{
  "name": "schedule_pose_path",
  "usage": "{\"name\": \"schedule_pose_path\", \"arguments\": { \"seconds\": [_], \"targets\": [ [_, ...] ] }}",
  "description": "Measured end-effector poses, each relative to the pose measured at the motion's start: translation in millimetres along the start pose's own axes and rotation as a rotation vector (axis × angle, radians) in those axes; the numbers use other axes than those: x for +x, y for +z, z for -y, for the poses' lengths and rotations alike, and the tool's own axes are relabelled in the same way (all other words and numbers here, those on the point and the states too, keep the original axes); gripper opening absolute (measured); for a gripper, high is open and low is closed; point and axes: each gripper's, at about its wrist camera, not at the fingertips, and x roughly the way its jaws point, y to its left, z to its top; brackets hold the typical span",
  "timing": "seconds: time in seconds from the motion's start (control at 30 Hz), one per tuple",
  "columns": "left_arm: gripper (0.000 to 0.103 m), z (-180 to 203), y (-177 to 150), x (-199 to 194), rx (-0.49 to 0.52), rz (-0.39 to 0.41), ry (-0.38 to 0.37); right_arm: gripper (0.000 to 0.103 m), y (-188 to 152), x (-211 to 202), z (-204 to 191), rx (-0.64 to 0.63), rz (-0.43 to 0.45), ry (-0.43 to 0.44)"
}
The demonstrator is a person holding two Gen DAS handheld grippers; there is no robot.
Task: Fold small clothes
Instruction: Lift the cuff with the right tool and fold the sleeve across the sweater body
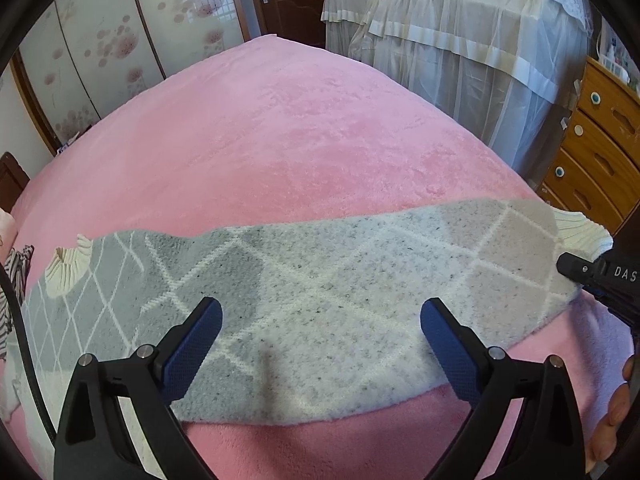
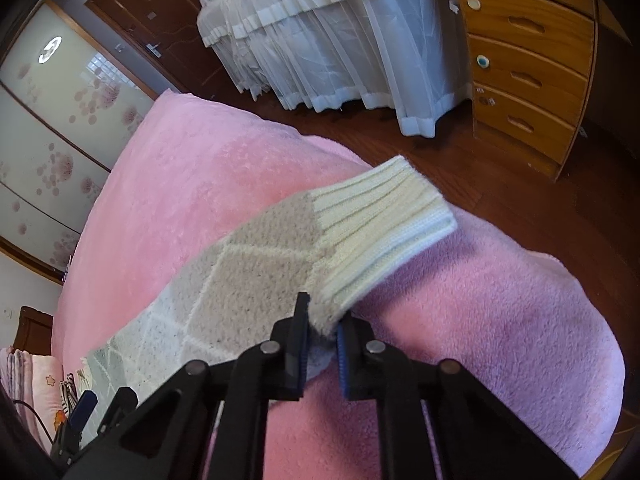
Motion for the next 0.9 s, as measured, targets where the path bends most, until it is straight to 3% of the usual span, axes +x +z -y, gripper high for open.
{"name": "schedule_pose_path", "arguments": {
  "seconds": [0.2,0.57,0.77,0.9],
  "targets": [
    [0.097,-12,-2,-22,-0.047,0.007,-0.049,0.010,-1,-22,-14,-0.055,0.060,0.033],
    [0.097,-55,-7,-59,-0.053,0.017,-0.006,0.010,-15,-77,-86,-0.287,0.158,0.131],
    [0.096,-90,-11,-80,-0.090,0.003,-0.003,0.010,-32,-96,-127,-0.391,0.149,0.208],
    [0.096,-128,-19,-105,-0.090,0.035,0.001,0.010,-55,-109,-156,-0.449,0.118,0.287]
  ]
}}
